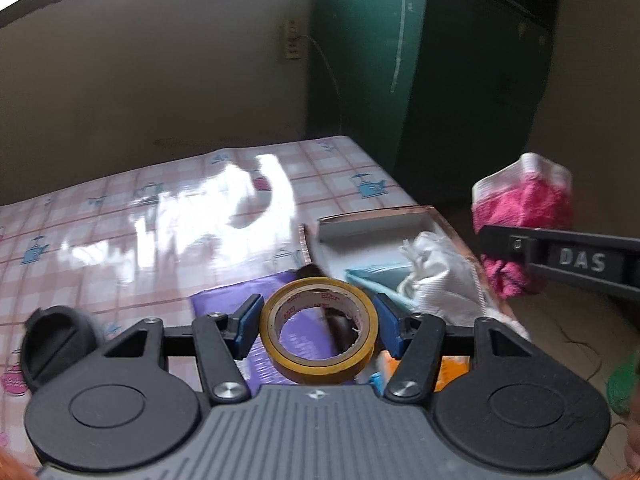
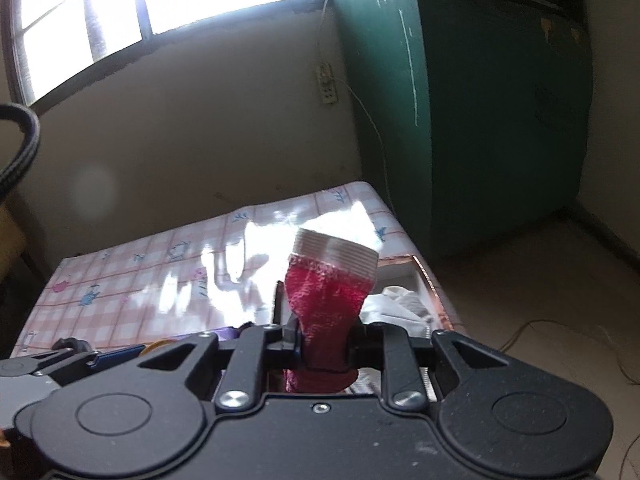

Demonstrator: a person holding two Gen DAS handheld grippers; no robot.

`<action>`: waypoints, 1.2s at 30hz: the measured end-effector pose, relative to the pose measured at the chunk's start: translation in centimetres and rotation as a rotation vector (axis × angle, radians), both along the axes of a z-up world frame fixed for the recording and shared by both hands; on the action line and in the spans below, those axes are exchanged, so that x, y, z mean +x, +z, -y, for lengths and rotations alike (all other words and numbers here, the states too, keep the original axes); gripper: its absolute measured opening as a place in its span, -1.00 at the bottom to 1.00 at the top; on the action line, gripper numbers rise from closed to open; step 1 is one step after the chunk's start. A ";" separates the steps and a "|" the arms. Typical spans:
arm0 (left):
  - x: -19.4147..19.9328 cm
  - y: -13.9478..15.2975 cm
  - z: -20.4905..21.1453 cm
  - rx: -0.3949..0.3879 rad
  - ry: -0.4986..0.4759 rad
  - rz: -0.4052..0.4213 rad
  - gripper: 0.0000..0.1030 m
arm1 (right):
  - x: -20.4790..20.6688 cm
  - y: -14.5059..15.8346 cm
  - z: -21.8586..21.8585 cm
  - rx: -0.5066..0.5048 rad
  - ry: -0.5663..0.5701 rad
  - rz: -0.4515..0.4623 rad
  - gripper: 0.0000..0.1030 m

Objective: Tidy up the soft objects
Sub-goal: 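Lift the tape roll and sock and carry both toward the cardboard box, then open the left gripper dropping the tape roll in the box while the right drops the sock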

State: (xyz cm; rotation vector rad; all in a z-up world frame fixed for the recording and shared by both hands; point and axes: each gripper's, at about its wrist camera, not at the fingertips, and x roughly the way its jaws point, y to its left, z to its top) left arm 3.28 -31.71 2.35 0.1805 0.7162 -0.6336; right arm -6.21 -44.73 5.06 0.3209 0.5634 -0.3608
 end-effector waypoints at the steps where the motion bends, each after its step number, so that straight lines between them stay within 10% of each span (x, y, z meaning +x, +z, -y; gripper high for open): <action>1: 0.0 -0.1 0.4 0.002 -0.004 0.000 0.19 | 0.2 -0.1 0.4 0.004 -0.001 -0.004 -0.53; 13: 1.0 -1.4 3.5 -0.005 -0.055 -0.014 0.19 | 3.5 -2.2 4.5 0.083 0.003 -0.037 -0.39; 18: 1.3 -2.1 3.9 0.001 -0.058 -0.026 0.19 | 4.3 -3.0 6.3 0.187 0.007 -0.001 0.50; 29: 0.5 -2.1 4.9 -0.079 -0.141 -0.044 0.20 | 1.3 -0.8 5.9 0.061 -0.044 0.043 0.52; 32: 0.1 -1.7 5.2 -0.127 -0.177 -0.050 0.68 | 0.3 0.1 5.0 -0.015 -0.046 0.050 0.52; 36: -0.5 -1.0 4.7 -0.114 -0.153 -0.019 0.75 | -1.1 0.5 4.3 -0.025 -0.055 0.050 0.52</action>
